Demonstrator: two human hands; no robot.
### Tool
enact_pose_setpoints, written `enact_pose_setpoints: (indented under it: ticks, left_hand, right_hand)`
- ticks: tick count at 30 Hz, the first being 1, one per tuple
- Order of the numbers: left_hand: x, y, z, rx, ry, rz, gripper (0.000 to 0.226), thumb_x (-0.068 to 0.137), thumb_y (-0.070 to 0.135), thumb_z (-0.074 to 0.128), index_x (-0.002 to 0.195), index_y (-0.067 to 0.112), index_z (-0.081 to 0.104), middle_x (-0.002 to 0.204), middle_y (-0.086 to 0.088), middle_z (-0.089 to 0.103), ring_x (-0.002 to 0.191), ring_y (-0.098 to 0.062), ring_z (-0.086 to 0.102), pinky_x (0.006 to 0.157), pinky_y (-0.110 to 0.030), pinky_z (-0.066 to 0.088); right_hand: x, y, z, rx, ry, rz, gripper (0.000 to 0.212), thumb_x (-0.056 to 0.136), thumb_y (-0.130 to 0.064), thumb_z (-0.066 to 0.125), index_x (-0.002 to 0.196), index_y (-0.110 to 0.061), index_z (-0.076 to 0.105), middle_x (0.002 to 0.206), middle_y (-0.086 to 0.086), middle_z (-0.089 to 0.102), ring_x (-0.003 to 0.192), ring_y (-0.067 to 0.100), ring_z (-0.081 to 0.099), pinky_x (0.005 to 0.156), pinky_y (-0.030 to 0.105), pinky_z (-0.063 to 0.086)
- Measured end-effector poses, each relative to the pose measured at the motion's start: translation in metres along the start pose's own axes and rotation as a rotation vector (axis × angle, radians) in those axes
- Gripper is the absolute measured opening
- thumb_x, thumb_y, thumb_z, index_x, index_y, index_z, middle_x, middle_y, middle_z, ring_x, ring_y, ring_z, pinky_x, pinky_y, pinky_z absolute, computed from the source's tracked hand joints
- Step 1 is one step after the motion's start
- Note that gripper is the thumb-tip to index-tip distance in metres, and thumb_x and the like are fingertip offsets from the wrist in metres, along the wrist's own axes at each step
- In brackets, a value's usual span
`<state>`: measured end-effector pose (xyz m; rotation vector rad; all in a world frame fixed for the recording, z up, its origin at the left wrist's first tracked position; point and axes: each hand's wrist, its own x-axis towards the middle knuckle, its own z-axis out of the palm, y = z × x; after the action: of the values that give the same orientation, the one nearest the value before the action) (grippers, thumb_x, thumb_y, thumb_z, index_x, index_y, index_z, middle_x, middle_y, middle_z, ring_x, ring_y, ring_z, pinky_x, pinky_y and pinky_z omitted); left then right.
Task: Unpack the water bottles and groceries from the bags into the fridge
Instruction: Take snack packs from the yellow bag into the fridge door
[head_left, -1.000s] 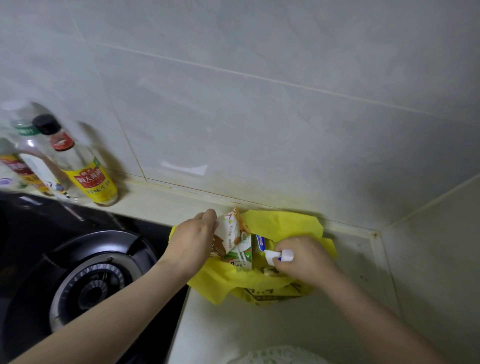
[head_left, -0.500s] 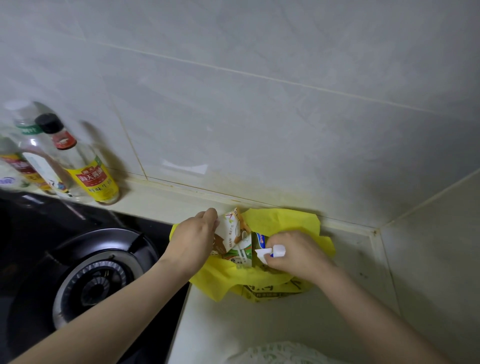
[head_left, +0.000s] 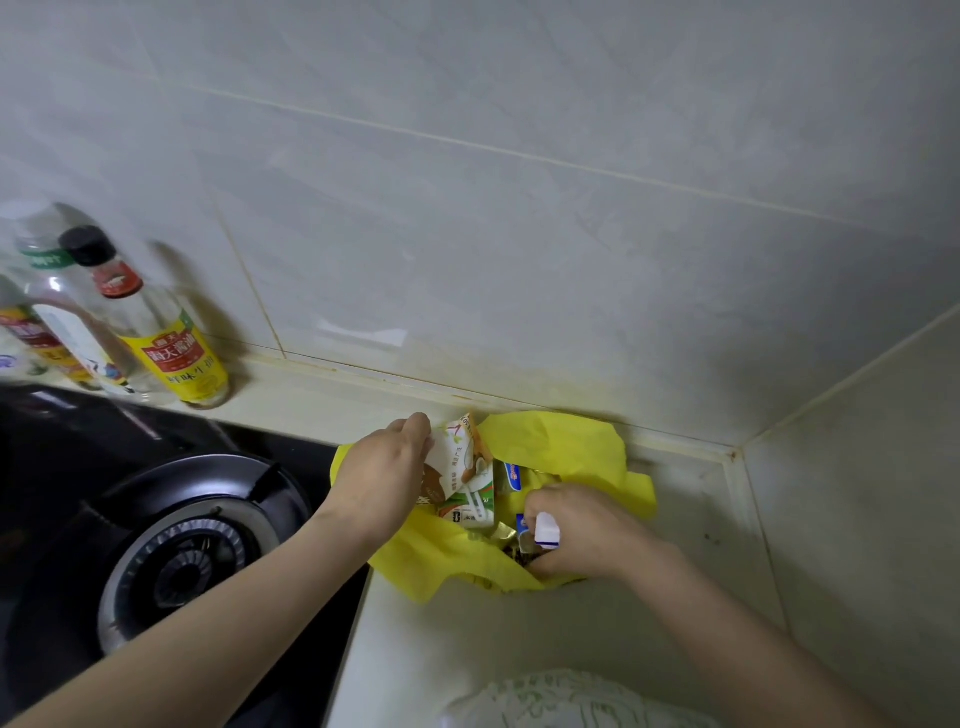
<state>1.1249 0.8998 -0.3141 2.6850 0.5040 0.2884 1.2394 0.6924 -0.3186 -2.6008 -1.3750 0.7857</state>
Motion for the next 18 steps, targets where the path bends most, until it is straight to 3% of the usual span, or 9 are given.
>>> enact_pose_setpoints:
  ticks: [5,9,14,18]
  left_hand:
    - [-0.001,-0.002,0.001,0.013,0.005,0.009,0.019,0.099,0.016,0.041,0.088,0.004,0.05,0.069,-0.005,0.048,0.055,-0.026,0.039,0.051,-0.032,0.027]
    - [-0.001,0.0,0.002,0.012,0.023,0.013,0.017,0.097,0.011,0.047,0.082,0.004,0.05,0.063,-0.003,0.044,0.05,-0.026,0.037,0.048,-0.032,0.026]
    - [0.002,-0.002,0.004,0.021,0.022,0.023,0.017,0.097,0.011,0.046,0.082,0.004,0.049,0.063,-0.004,0.043,0.05,-0.026,0.038,0.047,-0.033,0.027]
    - [0.002,-0.002,0.004,0.017,0.012,0.019,0.017,0.097,0.012,0.044,0.084,0.003,0.05,0.065,-0.004,0.044,0.053,-0.026,0.038,0.049,-0.033,0.027]
  right_hand:
    - [-0.003,-0.001,0.004,-0.067,0.01,0.031,0.038,0.076,-0.039,0.068,0.107,-0.025,0.054,0.104,-0.005,0.058,0.083,0.016,0.048,0.062,0.03,0.031]
    - [-0.001,-0.008,0.01,-0.121,0.025,0.031,0.049,0.078,-0.041,0.063,0.122,-0.025,0.048,0.114,-0.003,0.058,0.098,0.023,0.057,0.07,0.031,0.038]
    - [0.004,-0.009,0.0,0.05,0.198,0.177,0.026,0.068,-0.037,0.065,0.087,-0.022,0.057,0.079,-0.003,0.057,0.076,0.019,0.052,0.055,0.028,0.033]
    - [0.017,-0.003,-0.011,0.159,0.159,0.327,0.027,0.064,-0.036,0.068,0.086,-0.023,0.06,0.072,-0.006,0.052,0.072,0.019,0.051,0.053,0.026,0.032]
